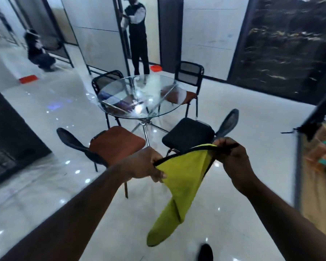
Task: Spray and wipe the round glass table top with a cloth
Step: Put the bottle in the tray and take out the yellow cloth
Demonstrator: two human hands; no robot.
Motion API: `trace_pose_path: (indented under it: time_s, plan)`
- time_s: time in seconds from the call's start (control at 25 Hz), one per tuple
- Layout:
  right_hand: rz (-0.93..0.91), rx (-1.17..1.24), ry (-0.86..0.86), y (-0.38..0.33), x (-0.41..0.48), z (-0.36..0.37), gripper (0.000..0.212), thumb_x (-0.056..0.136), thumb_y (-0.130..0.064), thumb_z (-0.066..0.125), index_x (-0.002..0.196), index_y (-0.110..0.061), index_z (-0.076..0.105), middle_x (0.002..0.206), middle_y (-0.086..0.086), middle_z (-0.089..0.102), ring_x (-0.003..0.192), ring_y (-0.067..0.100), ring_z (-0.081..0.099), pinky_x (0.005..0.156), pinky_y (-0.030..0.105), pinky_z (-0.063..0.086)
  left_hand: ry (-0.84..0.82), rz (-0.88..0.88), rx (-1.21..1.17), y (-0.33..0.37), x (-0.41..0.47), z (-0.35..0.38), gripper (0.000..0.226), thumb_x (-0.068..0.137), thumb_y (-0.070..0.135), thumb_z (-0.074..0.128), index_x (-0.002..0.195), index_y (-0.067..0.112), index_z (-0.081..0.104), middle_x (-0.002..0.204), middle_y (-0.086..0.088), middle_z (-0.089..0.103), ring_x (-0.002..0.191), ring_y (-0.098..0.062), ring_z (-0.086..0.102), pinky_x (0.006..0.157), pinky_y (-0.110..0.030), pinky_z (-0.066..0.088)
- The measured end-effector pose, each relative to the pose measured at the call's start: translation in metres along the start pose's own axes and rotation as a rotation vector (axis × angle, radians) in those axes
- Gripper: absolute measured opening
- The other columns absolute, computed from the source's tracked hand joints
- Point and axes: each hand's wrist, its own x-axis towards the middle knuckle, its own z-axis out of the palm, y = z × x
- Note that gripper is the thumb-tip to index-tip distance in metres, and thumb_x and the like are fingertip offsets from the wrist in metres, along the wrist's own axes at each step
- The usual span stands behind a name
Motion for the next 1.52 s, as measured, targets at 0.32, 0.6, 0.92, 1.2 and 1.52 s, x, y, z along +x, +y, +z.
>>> trace_pose_path:
  time_s: [0.32, 0.6, 0.92, 1.2, 1.52]
  plan:
    - [0.016, -0.030, -0.199, 0.018, 0.173, 0.016, 0.029, 0.086, -0.019, 0.091, 0.086, -0.005, 0.065, 0.082, 0.023, 0.065, 0.080, 0.025, 0.061, 0.076, 0.053, 0.055, 0.431, -0.190, -0.466, -0.004, 0.091, -0.070, 0.009, 0.099, 0.007, 0.065, 0.104, 0.006, 0.072, 0.079, -0.014, 0.074, 0.063, -0.020, 0.068, 0.058, -0.031, 0.059]
    - [-0.170, 0.363, -0.562, -0.071, 0.335, 0.057, 0.068, 0.076, 0.007, 0.090, 0.128, -0.029, 0.067, 0.125, 0.008, 0.077, 0.115, 0.023, 0.074, 0.095, 0.042, 0.063, 0.616, 0.217, -0.682, 0.004, 0.161, -0.182, 0.064, 0.081, 0.012, 0.081, 0.140, 0.014, 0.055, 0.137, -0.007, 0.067, 0.123, -0.024, 0.066, 0.098, -0.039, 0.059]
    - [0.384, 0.217, -0.514, 0.040, 0.410, 0.162, 0.038, 0.084, -0.019, 0.084, 0.118, -0.004, 0.080, 0.118, 0.018, 0.082, 0.115, 0.040, 0.077, 0.101, 0.056, 0.061, 0.521, -0.048, -0.970, -0.102, 0.259, -0.219, 0.029, 0.093, 0.018, 0.076, 0.117, 0.002, 0.075, 0.120, -0.023, 0.075, 0.111, -0.039, 0.074, 0.088, -0.043, 0.063]
    - [0.618, 0.284, -0.475, 0.038, 0.497, 0.236, 0.054, 0.084, 0.008, 0.079, 0.135, -0.010, 0.072, 0.128, 0.018, 0.078, 0.109, 0.036, 0.079, 0.077, 0.039, 0.068, 0.392, -0.184, -1.084, -0.169, 0.331, -0.348, 0.046, 0.088, 0.021, 0.075, 0.130, 0.003, 0.068, 0.126, -0.018, 0.074, 0.110, -0.031, 0.075, 0.093, -0.044, 0.060]
    - [0.013, 0.401, -0.419, 0.010, 0.622, 0.268, 0.042, 0.059, -0.032, 0.102, 0.099, -0.025, 0.090, 0.106, 0.001, 0.085, 0.095, 0.021, 0.082, 0.076, 0.033, 0.067, 0.425, 0.191, -0.887, -0.172, 0.403, -0.479, 0.030, 0.079, 0.002, 0.070, 0.094, 0.023, 0.085, 0.103, -0.009, 0.081, 0.094, -0.032, 0.078, 0.075, -0.046, 0.064]
